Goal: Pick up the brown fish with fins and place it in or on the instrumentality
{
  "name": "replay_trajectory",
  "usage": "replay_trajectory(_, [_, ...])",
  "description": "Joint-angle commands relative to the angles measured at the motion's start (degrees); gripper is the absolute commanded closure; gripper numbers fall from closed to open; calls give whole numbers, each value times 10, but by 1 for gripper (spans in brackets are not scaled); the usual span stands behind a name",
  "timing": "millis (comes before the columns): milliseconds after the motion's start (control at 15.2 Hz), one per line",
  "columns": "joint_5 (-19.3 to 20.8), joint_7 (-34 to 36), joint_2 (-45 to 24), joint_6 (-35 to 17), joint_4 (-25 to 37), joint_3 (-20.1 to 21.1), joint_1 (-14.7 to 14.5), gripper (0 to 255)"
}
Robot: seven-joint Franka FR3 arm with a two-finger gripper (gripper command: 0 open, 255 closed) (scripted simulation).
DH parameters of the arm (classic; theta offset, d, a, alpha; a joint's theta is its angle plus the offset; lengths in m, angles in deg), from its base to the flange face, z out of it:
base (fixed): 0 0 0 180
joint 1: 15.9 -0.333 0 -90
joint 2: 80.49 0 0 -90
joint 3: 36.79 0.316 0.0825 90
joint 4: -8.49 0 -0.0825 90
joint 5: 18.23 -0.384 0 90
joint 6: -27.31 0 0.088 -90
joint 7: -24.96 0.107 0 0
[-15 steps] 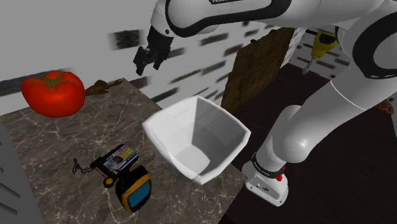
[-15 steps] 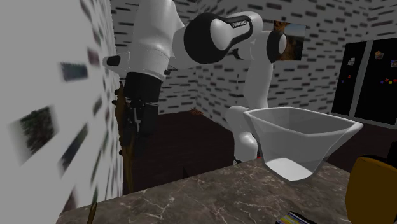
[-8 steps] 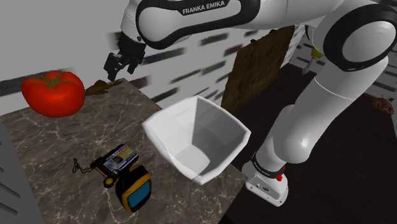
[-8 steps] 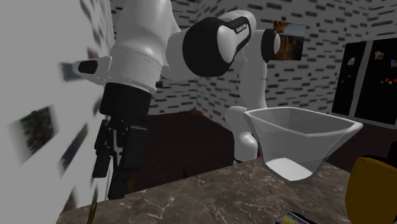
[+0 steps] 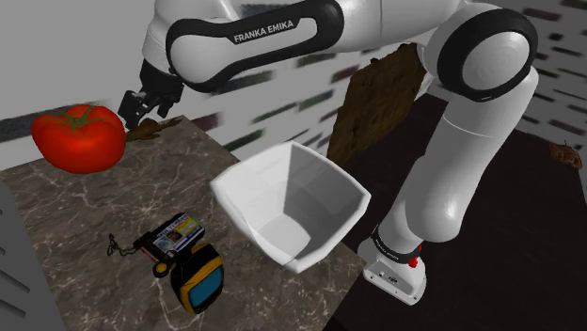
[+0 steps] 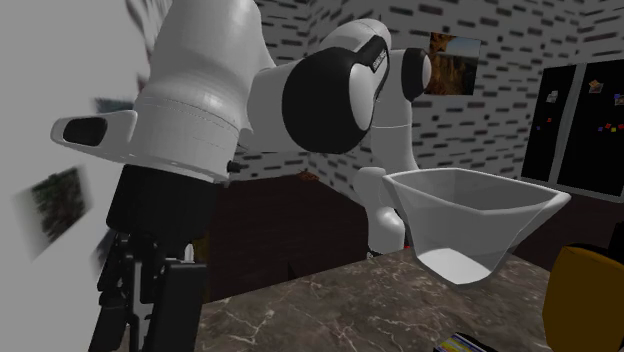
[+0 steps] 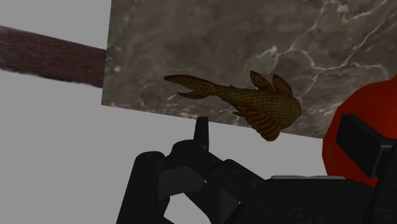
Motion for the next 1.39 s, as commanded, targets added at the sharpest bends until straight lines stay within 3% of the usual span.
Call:
replay_trajectory(0, [5, 4, -12, -11, 1, 0, -2, 0])
replay_trajectory(726, [11, 8, -27, -24, 4, -2, -7, 0])
replay_trajectory(792, [9, 6, -22, -26, -4, -1, -6, 255])
replay_trajectory(1320, [13, 13, -23, -22, 2, -1, -9, 255])
